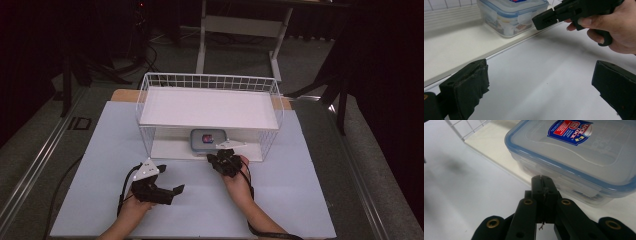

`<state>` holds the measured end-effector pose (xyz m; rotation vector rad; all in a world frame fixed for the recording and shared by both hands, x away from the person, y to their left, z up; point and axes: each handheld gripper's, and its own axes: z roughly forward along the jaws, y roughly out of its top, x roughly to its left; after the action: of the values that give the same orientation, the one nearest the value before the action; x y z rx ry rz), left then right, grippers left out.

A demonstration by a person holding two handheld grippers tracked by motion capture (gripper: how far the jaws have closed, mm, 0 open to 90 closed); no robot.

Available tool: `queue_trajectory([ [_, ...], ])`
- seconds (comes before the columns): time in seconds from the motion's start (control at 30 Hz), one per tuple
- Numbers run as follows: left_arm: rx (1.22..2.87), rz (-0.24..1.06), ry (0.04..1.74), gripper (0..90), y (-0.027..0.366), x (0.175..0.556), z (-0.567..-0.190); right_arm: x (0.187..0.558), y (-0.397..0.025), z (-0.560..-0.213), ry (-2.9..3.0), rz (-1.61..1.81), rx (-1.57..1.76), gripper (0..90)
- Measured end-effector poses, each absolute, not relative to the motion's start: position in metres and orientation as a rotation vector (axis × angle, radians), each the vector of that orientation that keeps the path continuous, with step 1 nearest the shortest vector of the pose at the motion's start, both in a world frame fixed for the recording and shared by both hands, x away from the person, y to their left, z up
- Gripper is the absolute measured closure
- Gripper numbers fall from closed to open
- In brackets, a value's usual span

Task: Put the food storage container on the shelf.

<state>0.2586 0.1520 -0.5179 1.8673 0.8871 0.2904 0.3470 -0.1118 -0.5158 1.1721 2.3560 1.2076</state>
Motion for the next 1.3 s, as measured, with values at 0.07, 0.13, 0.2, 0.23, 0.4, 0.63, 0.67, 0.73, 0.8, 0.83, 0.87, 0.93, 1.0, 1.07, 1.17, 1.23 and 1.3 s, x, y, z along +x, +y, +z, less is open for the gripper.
queue_trajectory([
  [0.07,1.868,0.295,0.889,2.0,0.153,0.259,-0.518,0.352,-0.109,-0.516,2.351,1.197,1.167,89.6],
  [0.13,1.867,0.297,0.886,2.0,0.153,0.259,-0.518,0.355,-0.108,-0.516,2.342,1.189,1.165,89.6],
  [0.2,1.869,0.295,0.886,2.0,0.154,0.259,-0.518,0.358,-0.106,-0.516,2.336,1.194,1.169,89.6],
  [0.23,1.869,0.299,0.887,2.0,0.155,0.259,-0.518,0.359,-0.105,-0.516,2.336,1.199,1.18,89.6],
  [0.4,1.869,0.301,0.895,2.0,0.157,0.259,-0.518,0.364,-0.097,-0.516,2.332,1.198,1.15,89.6],
  [0.63,1.859,0.301,0.886,2.0,0.158,0.258,-0.517,0.371,-0.091,-0.519,2.309,1.193,1.165,88.6],
  [0.67,1.857,0.306,0.88,2.0,0.158,0.258,-0.517,0.373,-0.091,-0.519,2.307,1.19,1.164,88.6],
  [0.73,1.861,0.307,0.88,2.0,0.158,0.258,-0.517,0.374,-0.089,-0.518,2.299,1.178,1.153,88.6],
  [0.8,1.862,0.306,0.882,2.0,0.158,0.258,-0.518,0.376,-0.087,-0.518,2.295,1.168,1.137,88.6],
  [0.83,1.866,0.305,0.882,2.0,0.158,0.258,-0.518,0.377,-0.086,-0.519,2.293,1.173,1.142,88.6],
  [0.87,1.86,0.306,0.883,2.0,0.158,0.258,-0.518,0.377,-0.085,-0.519,2.293,1.166,1.143,88.6],
  [0.93,1.865,0.305,0.883,2.0,0.158,0.258,-0.517,0.378,-0.083,-0.519,2.294,1.153,1.148,88.7],
  [1.0,1.855,0.303,0.882,2.0,0.159,0.258,-0.517,0.379,-0.083,-0.518,2.288,1.155,1.166,88.7],
  [1.07,1.852,0.302,0.878,2.0,0.159,0.258,-0.517,0.379,-0.085,-0.517,2.28,1.174,1.154,88.7],
  [1.17,1.84,0.302,0.87,2.0,0.159,0.258,-0.516,0.374,-0.087,-0.515,2.281,1.195,1.146,88.7],
  [1.23,1.838,0.303,0.863,2.0,0.159,0.258,-0.515,0.371,-0.089,-0.513,2.281,1.198,1.128,88.6],
  [1.3,1.842,0.304,0.86,2.0,0.158,0.257,-0.515,0.367,-0.092,-0.512,2.266,1.208,1.137,88.5],
])
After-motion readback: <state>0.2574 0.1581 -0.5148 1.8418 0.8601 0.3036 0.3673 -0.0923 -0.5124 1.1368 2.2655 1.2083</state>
